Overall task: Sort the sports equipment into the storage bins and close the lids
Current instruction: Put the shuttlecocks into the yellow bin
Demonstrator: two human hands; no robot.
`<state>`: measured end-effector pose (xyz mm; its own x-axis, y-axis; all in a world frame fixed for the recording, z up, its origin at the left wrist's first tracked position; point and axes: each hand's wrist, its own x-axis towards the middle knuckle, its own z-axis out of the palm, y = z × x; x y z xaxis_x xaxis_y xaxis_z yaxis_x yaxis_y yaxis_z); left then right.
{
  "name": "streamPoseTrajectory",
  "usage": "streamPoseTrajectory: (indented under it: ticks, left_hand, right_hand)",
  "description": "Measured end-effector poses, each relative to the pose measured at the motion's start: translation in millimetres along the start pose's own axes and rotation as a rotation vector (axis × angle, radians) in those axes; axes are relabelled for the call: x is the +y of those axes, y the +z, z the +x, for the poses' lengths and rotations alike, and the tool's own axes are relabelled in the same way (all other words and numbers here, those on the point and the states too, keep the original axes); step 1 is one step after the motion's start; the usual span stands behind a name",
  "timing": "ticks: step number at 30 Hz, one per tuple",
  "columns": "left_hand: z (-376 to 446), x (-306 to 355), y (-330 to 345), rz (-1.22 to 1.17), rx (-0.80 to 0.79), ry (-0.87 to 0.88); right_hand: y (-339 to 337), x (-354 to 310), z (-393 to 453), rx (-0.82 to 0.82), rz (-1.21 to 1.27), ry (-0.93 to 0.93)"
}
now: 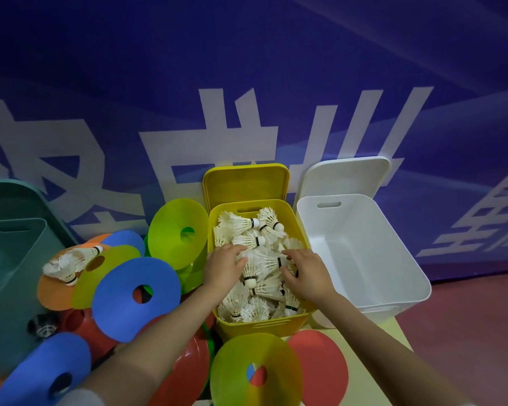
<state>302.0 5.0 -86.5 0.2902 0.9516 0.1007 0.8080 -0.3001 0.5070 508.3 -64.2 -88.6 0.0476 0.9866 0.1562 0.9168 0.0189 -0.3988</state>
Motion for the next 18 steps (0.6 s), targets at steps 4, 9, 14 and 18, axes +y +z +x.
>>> streamPoseTrajectory:
  ticks: [4,9,14,18]
  left_hand:
    - [1.7,-0.3,-2.4,0.053,-0.078,0.044]
    - [-2.8,-17.5,-22.8,-0.099,-0.025,0.106]
    - [-14.6,-64.4,-68.8,-0.235,0.099,0.081]
    - [-35.7,-136.2,-109.4,-0.260,0.277,-0.045]
  right_hand:
    - [-2.7,-2.6,-0.4,-0.028,-0.022,0.005]
    - [-7.2,-12.6,3.5,0.015,0.071,0.040]
    - [1.2,-69.3,26.1,0.079,0.227,0.009]
    - [24.5,-145.6,53.0,0.057,0.345,-0.090]
